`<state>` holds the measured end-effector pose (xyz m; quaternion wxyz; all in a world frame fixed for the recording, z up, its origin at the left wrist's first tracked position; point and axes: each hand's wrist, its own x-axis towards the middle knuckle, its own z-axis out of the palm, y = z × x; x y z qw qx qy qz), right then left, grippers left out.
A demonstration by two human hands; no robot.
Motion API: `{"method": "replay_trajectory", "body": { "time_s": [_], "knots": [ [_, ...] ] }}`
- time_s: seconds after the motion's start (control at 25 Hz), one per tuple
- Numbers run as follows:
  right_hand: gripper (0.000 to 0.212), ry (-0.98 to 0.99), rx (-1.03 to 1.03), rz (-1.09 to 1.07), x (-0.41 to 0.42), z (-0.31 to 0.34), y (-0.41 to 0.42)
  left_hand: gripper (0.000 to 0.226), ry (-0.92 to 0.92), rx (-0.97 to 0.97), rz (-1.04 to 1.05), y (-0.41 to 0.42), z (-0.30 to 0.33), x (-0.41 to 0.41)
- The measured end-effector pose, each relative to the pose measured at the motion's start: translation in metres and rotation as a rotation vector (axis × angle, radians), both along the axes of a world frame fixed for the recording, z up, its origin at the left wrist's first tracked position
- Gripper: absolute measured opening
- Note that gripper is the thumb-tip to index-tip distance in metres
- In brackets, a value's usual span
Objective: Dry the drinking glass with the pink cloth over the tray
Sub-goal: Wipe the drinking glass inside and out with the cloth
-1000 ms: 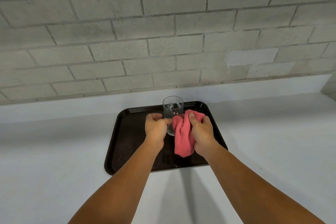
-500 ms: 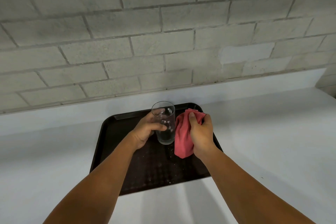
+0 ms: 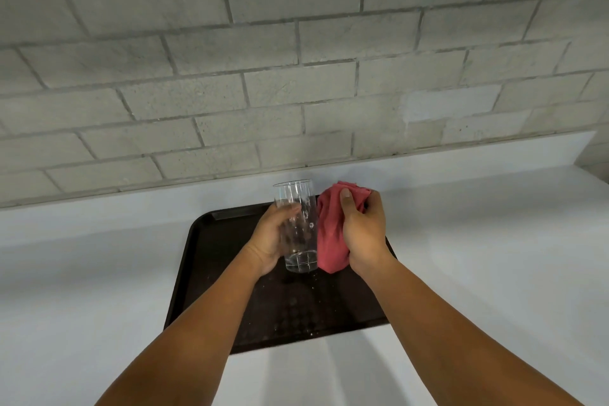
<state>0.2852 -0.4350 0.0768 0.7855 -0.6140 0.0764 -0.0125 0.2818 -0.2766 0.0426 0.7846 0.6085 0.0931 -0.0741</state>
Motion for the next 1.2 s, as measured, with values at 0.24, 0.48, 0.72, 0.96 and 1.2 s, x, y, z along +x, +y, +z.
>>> {"method": "replay_trajectory", "body": {
  "time_s": [0.24, 0.48, 0.72, 0.96, 1.2],
  "knots": [
    [0.009, -0.051, -0.002, 0.044, -0.025, 0.032, 0.014, 0.083, -0.015, 0.031, 0.124, -0.006, 0.03, -0.027],
    [0.013, -0.065, -0.043, 0.105, -0.05, 0.048, 0.021, 0.084, -0.036, 0.133, 0.221, -0.013, 0.052, -0.047],
    [0.03, -0.125, -0.156, 0.32, -0.066, 0.048, 0.022, 0.073, -0.048, 0.233, 0.284, -0.011, 0.06, -0.057],
    [0.046, -0.201, -0.27, 0.335, -0.069, 0.047, 0.023, 0.066, -0.04, 0.232, 0.304, -0.021, 0.072, -0.065],
    [0.054, -0.33, -0.436, 0.341, -0.07, 0.041, 0.023, 0.073, 0.016, 0.211, 0.285, -0.021, 0.074, -0.068]
  ]
}}
